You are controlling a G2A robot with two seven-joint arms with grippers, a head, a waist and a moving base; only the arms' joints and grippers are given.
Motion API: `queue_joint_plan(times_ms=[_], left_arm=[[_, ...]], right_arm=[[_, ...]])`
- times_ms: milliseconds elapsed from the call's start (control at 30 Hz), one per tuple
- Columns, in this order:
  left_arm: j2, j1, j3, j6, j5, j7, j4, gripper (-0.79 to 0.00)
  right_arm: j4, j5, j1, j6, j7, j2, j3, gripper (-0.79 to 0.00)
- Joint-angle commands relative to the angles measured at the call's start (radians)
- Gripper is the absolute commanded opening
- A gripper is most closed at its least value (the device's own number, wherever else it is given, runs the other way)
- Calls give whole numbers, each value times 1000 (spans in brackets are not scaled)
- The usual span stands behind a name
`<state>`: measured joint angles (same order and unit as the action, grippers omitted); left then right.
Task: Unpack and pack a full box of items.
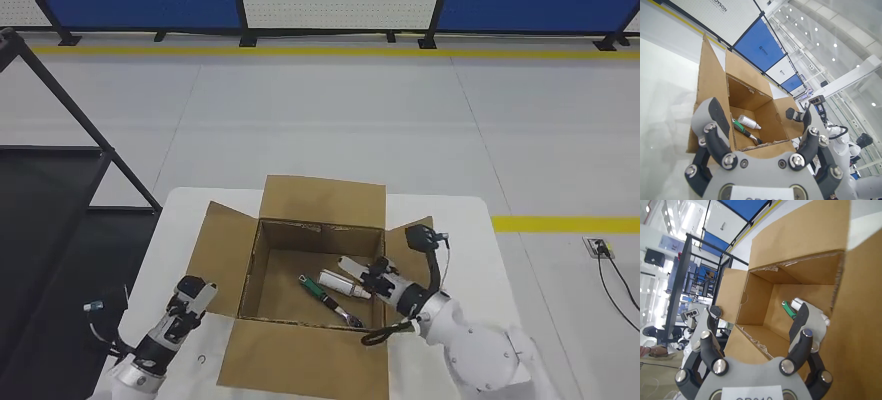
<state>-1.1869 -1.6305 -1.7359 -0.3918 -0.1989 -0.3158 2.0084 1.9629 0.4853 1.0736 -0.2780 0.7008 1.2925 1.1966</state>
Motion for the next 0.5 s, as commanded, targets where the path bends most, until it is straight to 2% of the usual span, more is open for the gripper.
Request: queue_joint_plan(times_ms=[0,133,300,367,467], left_arm=[[0,-14,-11,-11,14,4,5,0],[0,-43,-30,-24,32,26,7,0],[-1,-63,-51,-25,40,53,-2,0],[-1,-68,-58,-30,49,54,-3,0],[-1,-72,-63,-33,54,53,-3,0]], right_arm=[[-32,51,-77,-25,33,8,-81,0],[-148,154,-245,-93,105,35,-240,0],[-335,204,-426,-166,174,83,-405,0],[-404,178,-475,-196,181,106,-445,0],[-404,178,-475,-196,181,106,-445,0]])
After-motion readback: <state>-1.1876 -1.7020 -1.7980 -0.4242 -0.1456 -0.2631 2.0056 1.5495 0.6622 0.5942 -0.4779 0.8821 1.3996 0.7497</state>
